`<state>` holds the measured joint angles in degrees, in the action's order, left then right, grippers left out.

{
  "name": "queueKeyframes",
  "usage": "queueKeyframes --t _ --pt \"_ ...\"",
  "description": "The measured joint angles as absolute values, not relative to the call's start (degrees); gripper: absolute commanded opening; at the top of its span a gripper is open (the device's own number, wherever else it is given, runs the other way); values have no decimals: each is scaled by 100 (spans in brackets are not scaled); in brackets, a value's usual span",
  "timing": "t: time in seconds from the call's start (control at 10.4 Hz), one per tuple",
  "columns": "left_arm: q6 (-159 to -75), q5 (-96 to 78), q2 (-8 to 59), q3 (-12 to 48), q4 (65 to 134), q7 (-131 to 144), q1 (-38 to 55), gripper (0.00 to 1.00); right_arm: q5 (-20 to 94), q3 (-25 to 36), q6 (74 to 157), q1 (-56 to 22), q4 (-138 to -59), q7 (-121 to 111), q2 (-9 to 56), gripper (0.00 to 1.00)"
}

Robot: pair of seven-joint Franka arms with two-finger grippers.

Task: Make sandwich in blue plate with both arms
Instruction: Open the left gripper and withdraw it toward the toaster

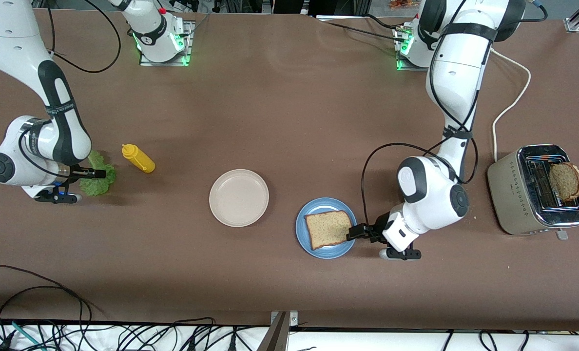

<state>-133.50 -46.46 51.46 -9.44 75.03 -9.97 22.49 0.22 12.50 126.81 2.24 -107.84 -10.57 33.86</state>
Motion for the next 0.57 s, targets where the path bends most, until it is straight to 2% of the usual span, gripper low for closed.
queueKeyframes --t 0.19,0.29,0.57 --pt "-12771 -4644 5071 -1261 7486 -1049 2223 100 27 1250 12697 253 -10784 -1055 3386 3" --pt "-12508 -4458 4986 -1346 7470 -1068 2134 100 28 1250 12705 263 -10784 -1055 3386 0" --pt "-11710 -3666 4609 -1172 7461 -1087 1479 100 28 1249 12709 266 -10784 -1055 3369 0"
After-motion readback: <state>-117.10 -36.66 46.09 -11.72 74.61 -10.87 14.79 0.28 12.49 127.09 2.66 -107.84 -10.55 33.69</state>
